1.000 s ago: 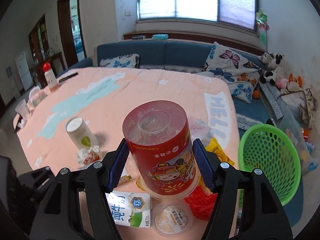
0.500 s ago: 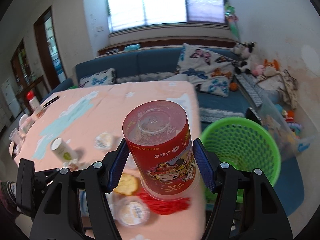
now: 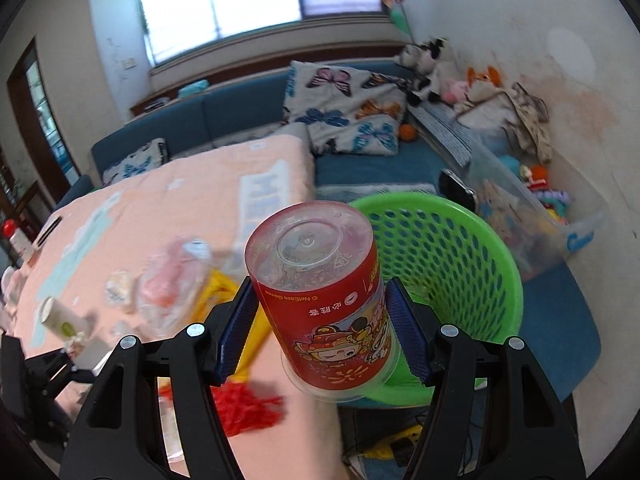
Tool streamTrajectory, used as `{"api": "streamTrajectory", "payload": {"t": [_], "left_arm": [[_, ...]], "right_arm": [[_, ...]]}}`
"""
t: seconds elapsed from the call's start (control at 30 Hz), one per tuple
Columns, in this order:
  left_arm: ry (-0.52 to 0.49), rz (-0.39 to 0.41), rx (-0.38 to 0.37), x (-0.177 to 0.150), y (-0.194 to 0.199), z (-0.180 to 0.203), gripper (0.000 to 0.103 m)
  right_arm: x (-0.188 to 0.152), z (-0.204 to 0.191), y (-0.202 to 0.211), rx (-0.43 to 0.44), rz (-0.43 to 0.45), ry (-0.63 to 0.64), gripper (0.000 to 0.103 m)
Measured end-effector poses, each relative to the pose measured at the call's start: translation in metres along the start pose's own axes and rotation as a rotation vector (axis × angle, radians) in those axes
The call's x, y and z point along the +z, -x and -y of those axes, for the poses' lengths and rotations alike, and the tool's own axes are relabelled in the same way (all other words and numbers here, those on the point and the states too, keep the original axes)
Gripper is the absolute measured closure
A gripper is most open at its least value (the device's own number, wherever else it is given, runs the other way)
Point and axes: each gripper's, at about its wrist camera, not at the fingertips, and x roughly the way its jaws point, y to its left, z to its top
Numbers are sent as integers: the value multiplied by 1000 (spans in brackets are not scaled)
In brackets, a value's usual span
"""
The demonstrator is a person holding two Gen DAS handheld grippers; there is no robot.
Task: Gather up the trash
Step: 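Carry the red can into the green basket with the right tool while the left tool grasps the milk carton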
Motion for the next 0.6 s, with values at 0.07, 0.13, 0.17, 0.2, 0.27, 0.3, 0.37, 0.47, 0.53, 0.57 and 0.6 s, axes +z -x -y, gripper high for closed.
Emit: {"api": "streamTrajectory", "payload": {"t": [0.07,0.13,0.17,0.2,0.27,0.3,0.37,0.47,0.53,0.57,0.6], "left_arm": [[6,-11,-7,1,-4,-1,32],[14,-9,-15,1,-6,-1,33],[17,-5,-13,1,-6,-2,34],[23,-4,-14,1,-6,-1,34],[34,4,-7,2,-4,0,35],[36,7,-4,2,-4,0,35],[45,16,1,1,0,0,36],[79,44,-7,-3,14,-1,36],[99,61,-5,-2,24,-3,36],[109,69,0,-2,28,-4,36],[118,76,0,-3,33,-5,36]], "right_arm": [[-1,10,-10,-13,-11,-19,38],[-2,18,-20,-26,-19,-34,38],[-2,22,-24,-30,-20,-43,38],[-1,27,-29,-33,-25,-55,38],[-2,39,-43,-29,-48,-85,38],[-1,43,-50,-32,-57,-96,38],[-2,54,-68,-38,-84,-115,38],[-7,67,-92,-49,-135,-149,38],[-10,75,-107,-50,-168,-166,38],[-12,79,-113,-55,-183,-177,38],[-14,81,-118,-54,-193,-184,38]]}}
